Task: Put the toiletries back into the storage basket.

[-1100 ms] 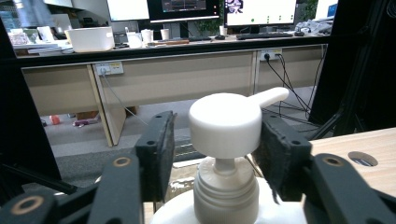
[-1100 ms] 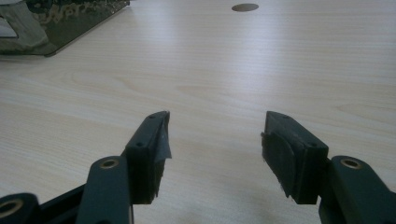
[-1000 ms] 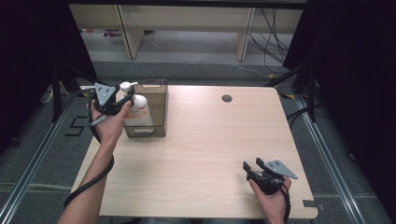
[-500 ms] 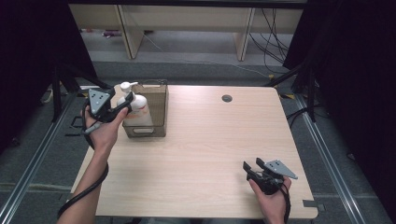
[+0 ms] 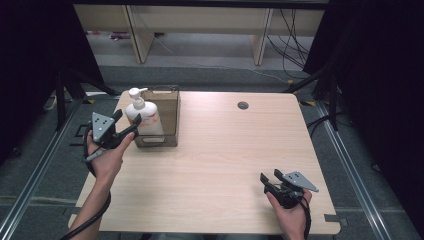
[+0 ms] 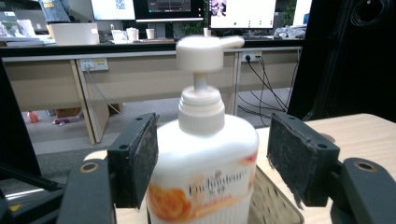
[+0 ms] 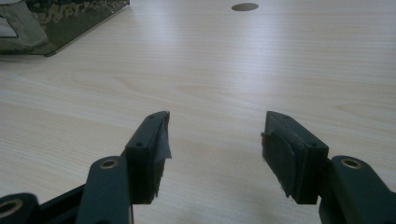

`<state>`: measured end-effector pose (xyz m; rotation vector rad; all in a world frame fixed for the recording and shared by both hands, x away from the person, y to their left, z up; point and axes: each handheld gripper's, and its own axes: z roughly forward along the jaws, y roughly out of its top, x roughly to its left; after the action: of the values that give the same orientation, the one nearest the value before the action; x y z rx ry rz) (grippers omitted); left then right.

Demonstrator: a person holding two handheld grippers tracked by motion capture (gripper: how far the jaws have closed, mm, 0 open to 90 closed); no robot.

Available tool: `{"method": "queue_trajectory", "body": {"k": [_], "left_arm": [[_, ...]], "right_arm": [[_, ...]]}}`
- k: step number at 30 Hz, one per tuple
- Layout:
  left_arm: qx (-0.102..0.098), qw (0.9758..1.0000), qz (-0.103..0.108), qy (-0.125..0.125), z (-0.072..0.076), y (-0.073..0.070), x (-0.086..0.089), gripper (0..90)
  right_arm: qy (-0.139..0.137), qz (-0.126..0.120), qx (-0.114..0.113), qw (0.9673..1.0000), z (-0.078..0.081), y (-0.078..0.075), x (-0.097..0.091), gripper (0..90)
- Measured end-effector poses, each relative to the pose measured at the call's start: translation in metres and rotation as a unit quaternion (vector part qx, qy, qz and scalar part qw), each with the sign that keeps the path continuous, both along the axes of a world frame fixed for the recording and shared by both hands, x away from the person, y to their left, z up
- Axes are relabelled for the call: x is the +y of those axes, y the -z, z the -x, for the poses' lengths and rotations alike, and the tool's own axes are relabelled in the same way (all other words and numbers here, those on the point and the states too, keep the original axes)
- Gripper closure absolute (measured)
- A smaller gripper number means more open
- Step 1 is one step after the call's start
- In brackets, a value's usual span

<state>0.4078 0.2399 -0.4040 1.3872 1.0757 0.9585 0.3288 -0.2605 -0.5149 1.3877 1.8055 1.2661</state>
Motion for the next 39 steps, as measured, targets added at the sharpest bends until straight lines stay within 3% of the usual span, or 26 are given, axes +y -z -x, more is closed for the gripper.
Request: {"method": "queue_trajectory", "body": {"k": [20,22,23,24,25,29,39], "left_arm": [[0.038,0.9993,-0.003,0.003,0.030,0.055,0.009,34.6],[0.038,0.9993,-0.009,0.000,0.034,0.069,0.010,35.1],[0.039,0.9991,-0.015,0.000,0.035,0.074,0.011,35.3],[0.039,0.9991,-0.015,0.000,0.035,0.074,0.011,35.4],[0.044,0.9989,-0.017,-0.001,0.037,0.085,0.013,35.4],[0.054,0.9983,-0.019,-0.001,0.039,0.102,0.017,35.4],[0.052,0.9984,-0.021,-0.004,0.045,0.118,0.018,35.3]], "right_arm": [[0.003,0.008,0.004,1.0000,0.001,-0.001,0.000,42.0],[0.003,0.005,0.006,1.0000,0.001,-0.001,0.001,42.0],[0.007,-0.009,0.015,0.9998,0.002,-0.001,0.003,42.0],[0.007,-0.009,0.015,0.9998,0.002,-0.001,0.003,42.0],[0.001,0.007,0.003,1.0000,0.001,-0.001,0.000,42.0],[0.000,0.008,0.007,0.9999,0.001,-0.001,0.001,42.0],[-0.001,0.005,0.005,1.0000,0.000,0.000,0.002,42.0]]}}
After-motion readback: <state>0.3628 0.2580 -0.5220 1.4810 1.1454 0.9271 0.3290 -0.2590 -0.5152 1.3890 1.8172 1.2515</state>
